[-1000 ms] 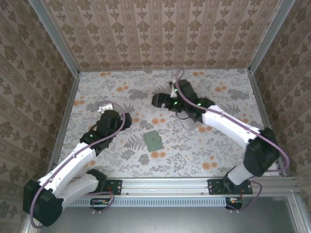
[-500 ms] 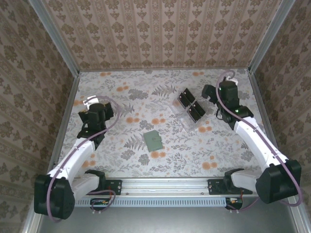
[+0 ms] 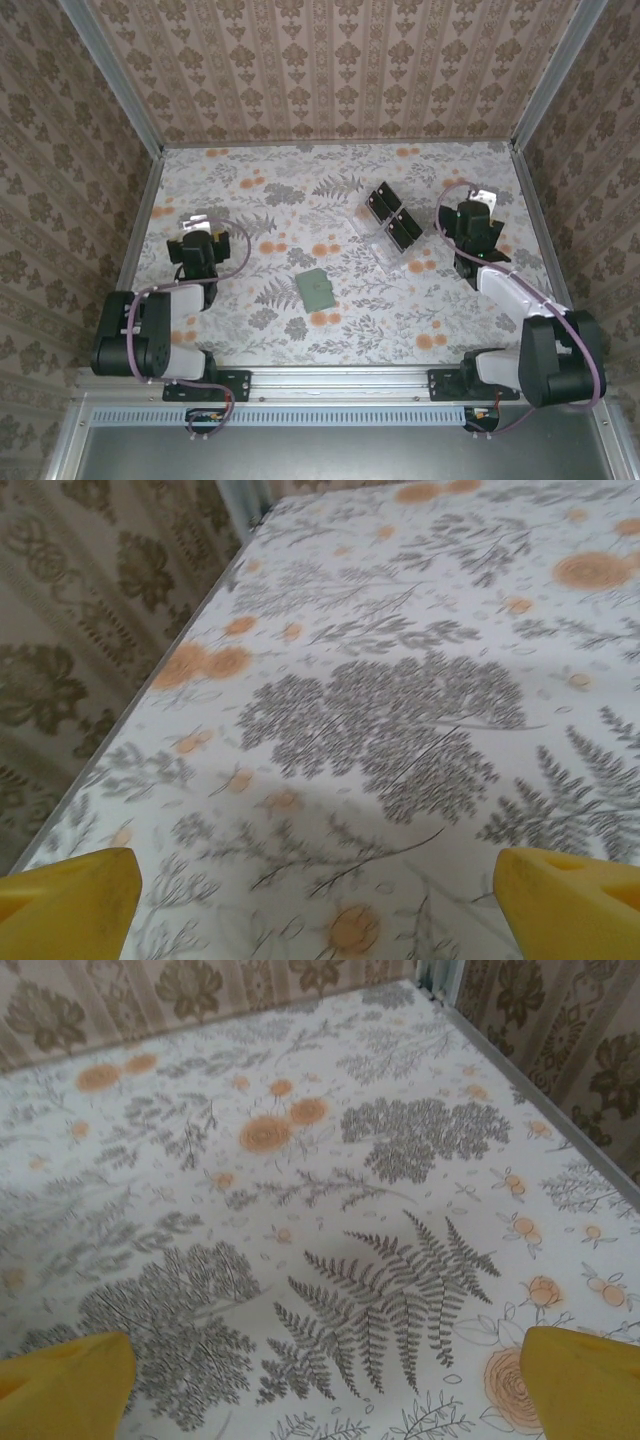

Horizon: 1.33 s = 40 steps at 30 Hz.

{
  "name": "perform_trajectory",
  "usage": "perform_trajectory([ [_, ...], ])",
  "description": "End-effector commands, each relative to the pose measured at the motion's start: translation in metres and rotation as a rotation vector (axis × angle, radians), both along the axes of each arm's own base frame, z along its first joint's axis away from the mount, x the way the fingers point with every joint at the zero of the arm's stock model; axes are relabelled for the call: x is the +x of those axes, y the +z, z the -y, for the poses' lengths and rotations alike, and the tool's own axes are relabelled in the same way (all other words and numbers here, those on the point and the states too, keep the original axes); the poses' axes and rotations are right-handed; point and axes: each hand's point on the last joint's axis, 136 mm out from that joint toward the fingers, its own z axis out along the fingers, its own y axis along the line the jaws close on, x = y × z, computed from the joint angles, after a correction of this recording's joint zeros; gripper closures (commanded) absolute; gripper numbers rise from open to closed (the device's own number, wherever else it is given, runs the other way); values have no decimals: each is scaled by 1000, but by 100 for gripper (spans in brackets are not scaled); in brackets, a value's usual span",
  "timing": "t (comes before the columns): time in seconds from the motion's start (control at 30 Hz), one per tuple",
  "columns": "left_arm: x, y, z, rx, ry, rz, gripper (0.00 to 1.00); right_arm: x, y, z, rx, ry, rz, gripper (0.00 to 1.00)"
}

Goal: Put the credit cards into the card holder
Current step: Reset both arms

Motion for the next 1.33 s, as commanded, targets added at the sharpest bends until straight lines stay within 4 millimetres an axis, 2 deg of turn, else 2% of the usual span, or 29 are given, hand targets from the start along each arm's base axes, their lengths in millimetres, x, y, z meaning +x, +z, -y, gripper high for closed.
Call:
perform_trajectory([
  [0.0, 18, 13, 15, 4, -99, 116, 0, 14, 9, -2, -75, 57, 98, 0],
  [0.1, 23, 4, 21, -6, -137, 76, 0, 10, -2, -5, -110, 98, 130, 0],
  [0.27, 28, 4, 19, -43, -166, 70, 0, 9, -18, -13, -86, 144, 214, 0],
  [0.37, 29, 3, 19, -60, -176, 64, 0, 14, -26, -22, -79, 206, 182, 0],
  [0.4, 29, 2, 19, -61, -175, 61, 0, 16, -37, -26, -81, 227, 169, 0],
  [0.43, 29, 2, 19, -63, -175, 60, 0, 21, -33, -26, -94, 229, 212, 0],
  [0.5, 29, 3, 18, -68, -176, 61, 0, 23, -39, -21, -59, 204, 125, 0],
  [0.53, 29, 2, 18, -67, -177, 59, 0, 25, -37, -20, -67, 206, 161, 0],
  [1.3, 29, 2, 18, -68, -177, 57, 0, 24, -38, -24, -64, 229, 144, 0],
])
